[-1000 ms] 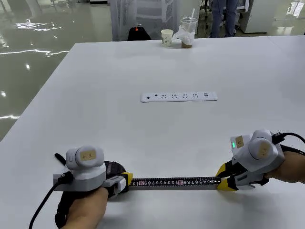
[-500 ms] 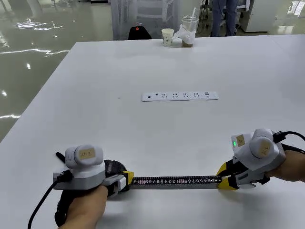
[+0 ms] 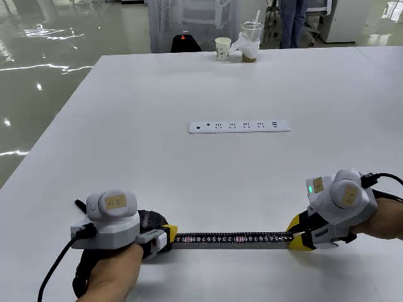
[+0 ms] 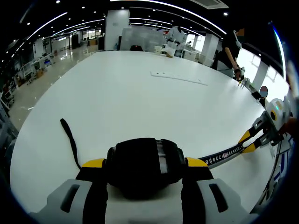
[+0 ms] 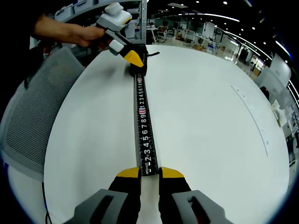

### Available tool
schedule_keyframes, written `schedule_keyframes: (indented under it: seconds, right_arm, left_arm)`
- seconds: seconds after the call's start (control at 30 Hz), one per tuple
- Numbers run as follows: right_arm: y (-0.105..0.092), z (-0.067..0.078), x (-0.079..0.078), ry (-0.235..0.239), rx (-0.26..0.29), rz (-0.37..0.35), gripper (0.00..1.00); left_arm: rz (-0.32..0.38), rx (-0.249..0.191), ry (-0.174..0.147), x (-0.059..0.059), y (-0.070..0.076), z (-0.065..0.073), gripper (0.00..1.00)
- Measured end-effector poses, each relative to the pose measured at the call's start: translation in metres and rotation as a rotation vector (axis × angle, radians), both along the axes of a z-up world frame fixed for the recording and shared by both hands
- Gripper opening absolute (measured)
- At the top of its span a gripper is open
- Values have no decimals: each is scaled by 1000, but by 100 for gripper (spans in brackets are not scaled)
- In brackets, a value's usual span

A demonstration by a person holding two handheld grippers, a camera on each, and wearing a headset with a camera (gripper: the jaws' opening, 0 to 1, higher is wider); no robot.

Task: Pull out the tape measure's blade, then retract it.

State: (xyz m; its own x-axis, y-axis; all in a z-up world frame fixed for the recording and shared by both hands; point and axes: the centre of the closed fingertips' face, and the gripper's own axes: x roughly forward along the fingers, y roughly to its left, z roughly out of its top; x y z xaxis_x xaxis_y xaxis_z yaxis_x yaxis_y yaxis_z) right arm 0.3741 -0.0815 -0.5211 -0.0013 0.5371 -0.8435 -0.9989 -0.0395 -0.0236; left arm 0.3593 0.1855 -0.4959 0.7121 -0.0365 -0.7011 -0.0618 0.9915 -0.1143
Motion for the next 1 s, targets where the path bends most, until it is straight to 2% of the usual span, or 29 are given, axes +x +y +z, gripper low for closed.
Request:
schedule_keyframes:
  seconds: [1.0]
  right_arm:
    - [34,2,-6,11,38,23,10]
  left_arm:
    - [0,-20,1,-1,0,0,58]
